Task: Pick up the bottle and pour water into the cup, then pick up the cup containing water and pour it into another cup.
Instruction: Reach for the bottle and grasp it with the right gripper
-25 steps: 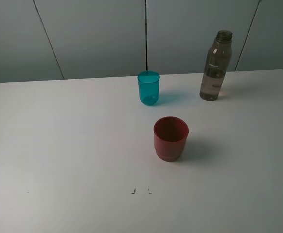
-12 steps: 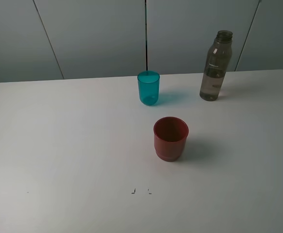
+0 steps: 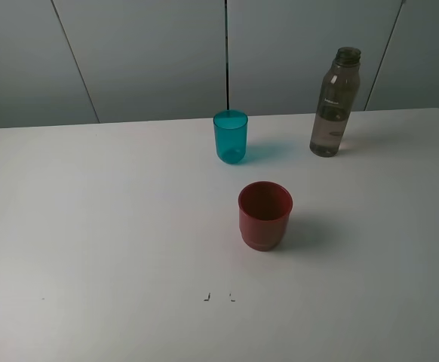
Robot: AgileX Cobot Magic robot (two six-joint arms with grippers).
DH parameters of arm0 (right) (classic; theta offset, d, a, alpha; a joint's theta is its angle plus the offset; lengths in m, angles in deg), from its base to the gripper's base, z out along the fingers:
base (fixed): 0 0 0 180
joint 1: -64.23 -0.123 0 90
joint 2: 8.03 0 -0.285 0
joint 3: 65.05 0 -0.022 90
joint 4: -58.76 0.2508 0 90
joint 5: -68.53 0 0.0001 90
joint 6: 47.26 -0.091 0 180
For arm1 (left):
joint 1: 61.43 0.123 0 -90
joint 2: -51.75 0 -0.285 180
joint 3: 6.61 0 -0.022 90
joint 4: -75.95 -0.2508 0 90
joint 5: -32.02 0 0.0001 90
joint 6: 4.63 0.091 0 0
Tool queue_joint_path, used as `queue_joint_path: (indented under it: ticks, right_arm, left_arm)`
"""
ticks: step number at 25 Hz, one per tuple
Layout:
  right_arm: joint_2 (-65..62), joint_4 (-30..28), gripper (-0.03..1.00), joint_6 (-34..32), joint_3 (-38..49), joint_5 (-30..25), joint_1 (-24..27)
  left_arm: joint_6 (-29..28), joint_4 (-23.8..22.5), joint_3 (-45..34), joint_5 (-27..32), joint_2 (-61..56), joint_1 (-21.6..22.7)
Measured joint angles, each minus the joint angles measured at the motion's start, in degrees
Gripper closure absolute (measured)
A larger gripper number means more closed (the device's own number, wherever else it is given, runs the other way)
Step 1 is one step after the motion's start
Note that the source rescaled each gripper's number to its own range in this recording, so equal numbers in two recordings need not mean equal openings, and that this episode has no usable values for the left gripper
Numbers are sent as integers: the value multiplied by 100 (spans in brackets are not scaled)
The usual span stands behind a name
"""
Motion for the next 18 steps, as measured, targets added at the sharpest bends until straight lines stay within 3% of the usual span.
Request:
queue_joint_path:
  ticks: [18]
  right_arm:
    - [0,0,-3,0,0,0,0]
  left_arm:
    - [0,0,0,0,0,0]
